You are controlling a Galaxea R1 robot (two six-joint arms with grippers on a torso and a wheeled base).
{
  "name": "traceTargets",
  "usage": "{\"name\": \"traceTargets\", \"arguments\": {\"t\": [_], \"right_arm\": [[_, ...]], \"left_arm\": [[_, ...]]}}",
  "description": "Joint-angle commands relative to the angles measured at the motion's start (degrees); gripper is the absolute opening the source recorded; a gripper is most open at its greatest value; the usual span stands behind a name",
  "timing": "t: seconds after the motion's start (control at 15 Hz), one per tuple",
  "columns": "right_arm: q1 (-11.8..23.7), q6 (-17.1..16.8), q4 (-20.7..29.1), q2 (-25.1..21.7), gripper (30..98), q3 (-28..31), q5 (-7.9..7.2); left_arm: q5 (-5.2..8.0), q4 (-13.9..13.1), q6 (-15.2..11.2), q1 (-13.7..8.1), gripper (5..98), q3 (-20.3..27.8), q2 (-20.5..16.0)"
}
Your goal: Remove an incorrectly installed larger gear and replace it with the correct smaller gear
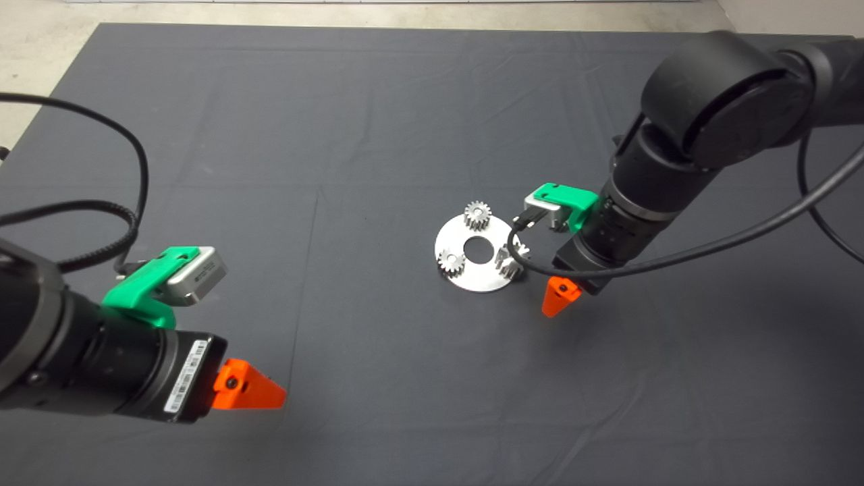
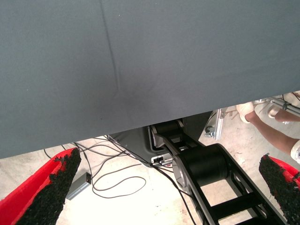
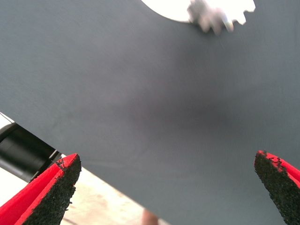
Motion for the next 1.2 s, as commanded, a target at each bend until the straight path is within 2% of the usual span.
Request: {"name": "traceTargets", "arguments": {"t": [0.0, 0.27, 0.6, 0.8, 1.13], "right_arm": [[-2.0, -6.92, -6.28, 2.08, 97.6, -3.22, -5.83], [-3.71, -10.48, -9.92, 3.05, 97.6, -4.8, -6.0], [-5.46, -10.44, -16.73, 3.01, 97.6, -4.62, -6.0], [-6.25, -10.27, -18.58, 3.01, 97.6, -6.55, -5.83], [-7.57, -10.17, -18.7, 3.71, 97.6, -9.4, -5.74]], "left_arm": [[0.08, -1.03, -0.17, -0.35, 98.1, 0.75, 0.02], [0.12, -0.99, -0.17, -0.35, 98.1, 0.75, -0.07], [0.12, -1.03, -0.17, -0.35, 98.1, 0.75, 0.02], [0.12, -1.03, -0.17, -0.35, 98.1, 0.75, 0.02], [0.12, -1.03, -0.17, -0.35, 98.1, 0.75, 0.02]]}}
